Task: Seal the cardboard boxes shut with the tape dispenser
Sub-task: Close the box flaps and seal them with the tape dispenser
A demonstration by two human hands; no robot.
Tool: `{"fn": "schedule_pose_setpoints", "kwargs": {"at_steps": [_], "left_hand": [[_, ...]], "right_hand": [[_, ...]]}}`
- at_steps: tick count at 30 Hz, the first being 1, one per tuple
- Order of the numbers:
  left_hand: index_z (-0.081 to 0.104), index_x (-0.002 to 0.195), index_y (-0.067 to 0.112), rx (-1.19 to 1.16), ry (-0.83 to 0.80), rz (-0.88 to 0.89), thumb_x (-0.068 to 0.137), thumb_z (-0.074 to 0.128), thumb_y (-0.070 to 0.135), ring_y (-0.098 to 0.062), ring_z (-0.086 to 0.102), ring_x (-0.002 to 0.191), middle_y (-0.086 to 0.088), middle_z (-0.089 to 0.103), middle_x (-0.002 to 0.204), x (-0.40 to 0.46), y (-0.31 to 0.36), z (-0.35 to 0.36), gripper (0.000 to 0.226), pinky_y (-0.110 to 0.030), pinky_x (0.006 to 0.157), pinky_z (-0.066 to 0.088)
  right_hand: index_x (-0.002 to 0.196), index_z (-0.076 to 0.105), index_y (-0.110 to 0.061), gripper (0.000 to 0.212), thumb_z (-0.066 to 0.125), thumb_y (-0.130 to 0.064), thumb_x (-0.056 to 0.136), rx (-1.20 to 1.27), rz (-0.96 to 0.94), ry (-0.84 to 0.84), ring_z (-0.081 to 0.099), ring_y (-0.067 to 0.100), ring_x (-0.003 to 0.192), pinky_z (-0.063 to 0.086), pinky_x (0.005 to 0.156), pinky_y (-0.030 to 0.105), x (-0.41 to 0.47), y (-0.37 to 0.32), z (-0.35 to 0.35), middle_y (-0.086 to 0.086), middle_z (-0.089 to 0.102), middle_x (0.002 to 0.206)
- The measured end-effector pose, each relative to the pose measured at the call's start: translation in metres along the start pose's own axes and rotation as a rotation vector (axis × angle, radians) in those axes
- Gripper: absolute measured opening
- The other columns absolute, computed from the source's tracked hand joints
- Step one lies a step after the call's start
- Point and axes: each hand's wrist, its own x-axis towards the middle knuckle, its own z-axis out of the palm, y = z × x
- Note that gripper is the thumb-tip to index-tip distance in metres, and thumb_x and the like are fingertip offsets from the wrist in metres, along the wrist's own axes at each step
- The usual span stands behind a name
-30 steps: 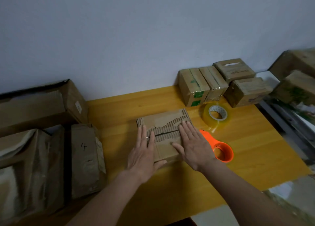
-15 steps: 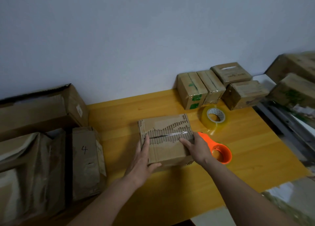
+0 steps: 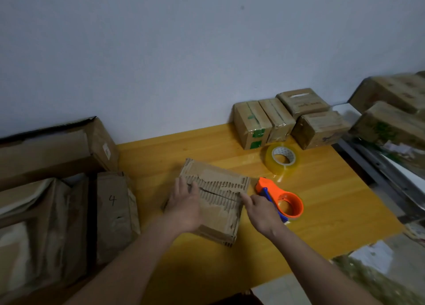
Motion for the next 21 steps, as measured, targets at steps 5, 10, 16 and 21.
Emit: {"fn": "schedule_pose_setpoints", "kwargs": {"at_steps": [5, 10, 16, 21], "left_hand": [[-0.028, 0.142, 0.016, 0.159, 0.121, 0.053, 0.081, 0.026, 0.082, -0.038, -0.035, 0.136, -0.020, -0.040, 0.143, -0.009, 0.055, 0.050, 0.105, -0.048, 0.111, -0.020], [-0.020, 0.149, 0.014, 0.331, 0.232, 0.240, 0.099, 0.034, 0.050, -0.031, -0.034, 0.138, -0.019, -0.032, 0.152, -0.011, 0.041, 0.066, 0.083, -0.044, 0.112, -0.023], [-0.024, 0.149, 0.024, 0.410, 0.214, 0.524, 0.089, 0.042, -0.002, -0.013, -0.043, 0.132, 0.004, -0.037, 0.152, -0.012, -0.015, 0.044, 0.092, -0.030, 0.103, -0.032], [-0.018, 0.150, 0.030, 0.437, 0.215, 0.557, 0.087, 0.045, -0.008, -0.014, -0.025, 0.143, 0.009, -0.024, 0.158, -0.002, -0.037, 0.021, 0.097, -0.034, 0.117, -0.015]], "right_hand": [[0.142, 0.036, -0.012, 0.046, 0.043, -0.029, 0.100, -0.091, -0.160, 0.138, 0.031, 0.029, 0.135, 0.031, 0.107, 0.041, 0.017, 0.001, -0.008, 0.011, 0.036, 0.145], [0.144, 0.036, -0.012, 0.047, 0.046, -0.022, 0.099, -0.179, -0.272, 0.081, 0.033, 0.027, 0.131, 0.028, 0.108, 0.035, 0.021, 0.005, -0.003, 0.010, 0.039, 0.142], [0.111, 0.051, -0.007, 0.029, 0.051, -0.033, 0.097, -0.159, -0.236, 0.093, 0.046, 0.027, 0.107, 0.037, 0.090, 0.035, 0.004, 0.015, 0.009, 0.011, 0.048, 0.111], [0.092, 0.050, -0.012, 0.024, 0.051, -0.036, 0.097, -0.012, -0.244, -0.031, 0.055, 0.021, 0.089, 0.046, 0.078, 0.037, -0.007, 0.012, 0.012, 0.004, 0.057, 0.095]]}}
